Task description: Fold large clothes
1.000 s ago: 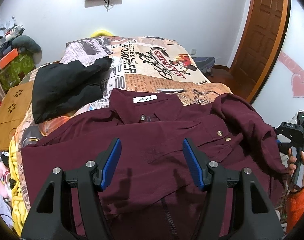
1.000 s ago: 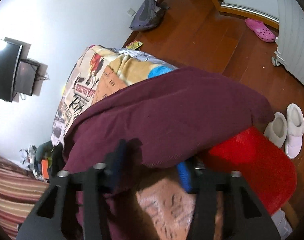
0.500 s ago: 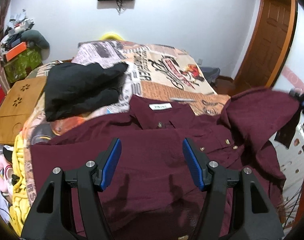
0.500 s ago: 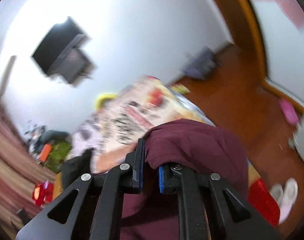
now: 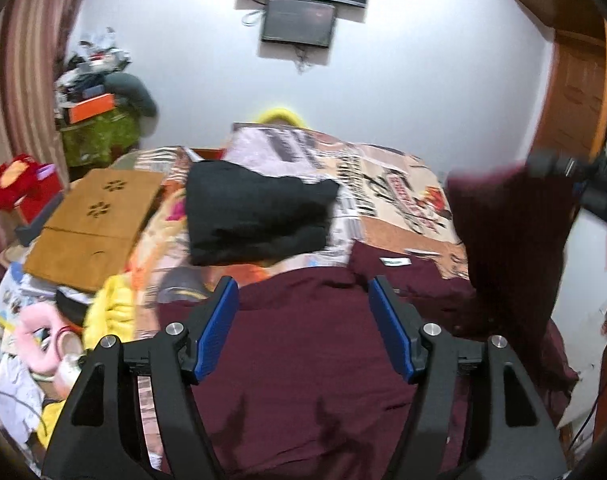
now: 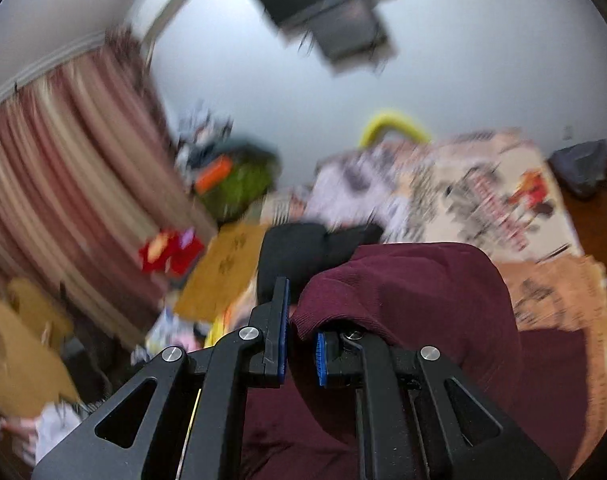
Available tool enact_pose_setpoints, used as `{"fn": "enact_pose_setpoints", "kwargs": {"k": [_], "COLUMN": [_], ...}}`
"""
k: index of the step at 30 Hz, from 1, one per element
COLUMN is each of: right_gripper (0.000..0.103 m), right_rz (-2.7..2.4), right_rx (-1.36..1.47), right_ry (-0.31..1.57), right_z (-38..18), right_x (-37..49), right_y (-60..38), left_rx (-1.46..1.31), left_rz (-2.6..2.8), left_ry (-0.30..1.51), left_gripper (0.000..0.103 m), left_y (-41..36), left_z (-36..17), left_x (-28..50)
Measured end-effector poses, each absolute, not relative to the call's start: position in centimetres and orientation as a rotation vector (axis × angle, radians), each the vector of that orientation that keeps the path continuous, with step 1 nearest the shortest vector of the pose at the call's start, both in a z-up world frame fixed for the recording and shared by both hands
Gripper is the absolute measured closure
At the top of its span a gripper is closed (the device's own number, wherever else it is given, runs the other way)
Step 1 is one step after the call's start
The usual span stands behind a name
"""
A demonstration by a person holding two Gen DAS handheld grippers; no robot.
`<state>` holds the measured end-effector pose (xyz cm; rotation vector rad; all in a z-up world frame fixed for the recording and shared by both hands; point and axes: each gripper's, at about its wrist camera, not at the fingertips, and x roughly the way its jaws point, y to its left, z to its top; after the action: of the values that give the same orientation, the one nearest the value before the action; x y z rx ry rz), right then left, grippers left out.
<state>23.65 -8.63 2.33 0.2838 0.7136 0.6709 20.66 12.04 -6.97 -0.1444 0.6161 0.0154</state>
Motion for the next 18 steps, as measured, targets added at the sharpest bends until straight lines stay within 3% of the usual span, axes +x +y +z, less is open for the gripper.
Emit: {"fn": "enact_pose_setpoints", "kwargs": {"k": [7,13,18], "right_gripper": [0.093,0.088,0.058], "right_rz": [0.775,0.765,0.833], "right_rx": [0.138,-0.107,-0.198], "right_ry": [1.136,1.275,1.204], "right_z": [-9.1,-12.7,-10.8], "right_x": [24.9,23.6,21.9], "right_y": [-1.2,2.5,2.3], "left_rx": [-0.194,-0.202,-0.197], "left_rz": [0.091,0.112,0.092], "left_ry": [0.651,0.706,0.76], "left_gripper": [0.036,0.036,0.036], "left_y": [15.9,16.7,15.8], "left_z": [-8.2,-10.2,-11.8], "left_x": [19.4,19.4,20.2]}}
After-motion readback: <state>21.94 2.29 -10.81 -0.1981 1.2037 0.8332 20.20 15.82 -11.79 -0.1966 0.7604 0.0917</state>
